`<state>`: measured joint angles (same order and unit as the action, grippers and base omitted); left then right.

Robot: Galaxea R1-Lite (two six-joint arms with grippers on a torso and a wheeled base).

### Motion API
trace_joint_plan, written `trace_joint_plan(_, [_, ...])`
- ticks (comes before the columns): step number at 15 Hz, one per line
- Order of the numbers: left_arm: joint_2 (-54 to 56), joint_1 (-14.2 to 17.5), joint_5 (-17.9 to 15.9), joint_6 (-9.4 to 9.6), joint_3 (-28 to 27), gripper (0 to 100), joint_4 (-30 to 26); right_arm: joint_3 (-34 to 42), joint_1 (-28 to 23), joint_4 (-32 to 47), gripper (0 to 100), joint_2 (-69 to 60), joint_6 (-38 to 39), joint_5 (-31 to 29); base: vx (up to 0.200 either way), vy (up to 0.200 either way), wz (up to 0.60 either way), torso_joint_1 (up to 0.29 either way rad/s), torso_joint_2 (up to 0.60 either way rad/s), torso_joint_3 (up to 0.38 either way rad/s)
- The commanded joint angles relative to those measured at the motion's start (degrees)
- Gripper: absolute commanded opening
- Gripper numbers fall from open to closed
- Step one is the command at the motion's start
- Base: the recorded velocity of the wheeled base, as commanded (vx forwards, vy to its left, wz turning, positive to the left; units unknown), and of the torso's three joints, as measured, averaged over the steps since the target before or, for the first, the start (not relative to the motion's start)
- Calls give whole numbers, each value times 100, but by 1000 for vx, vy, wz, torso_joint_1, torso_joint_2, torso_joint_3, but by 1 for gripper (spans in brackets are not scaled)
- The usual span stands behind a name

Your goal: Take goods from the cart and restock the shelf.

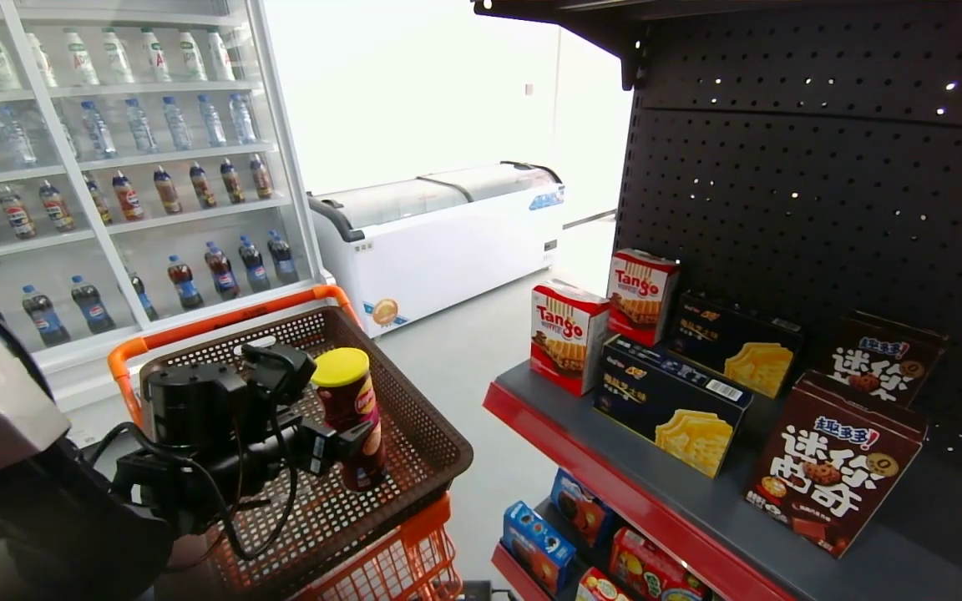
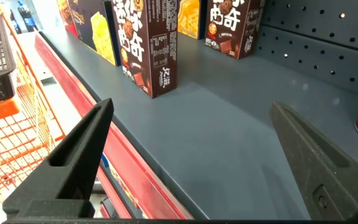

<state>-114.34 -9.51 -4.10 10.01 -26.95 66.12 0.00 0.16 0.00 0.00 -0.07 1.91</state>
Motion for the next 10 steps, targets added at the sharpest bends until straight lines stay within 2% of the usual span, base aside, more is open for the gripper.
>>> trace_joint_plan(1, [-704,-7,67,1,15,100,401,0,2,0,100,9,-1,2,0,0,0,0,0,0])
trace_joint_plan(6, [-1293,-16,67,-16,-56,100,982,0,2,0,100,9,-1,2,0,0,0,0,0,0])
trace_joint_plan(10, [-1680,-51,67,-8,-398,100,1377,0,2,0,100,9,-1,2,0,0,0,0,0,0])
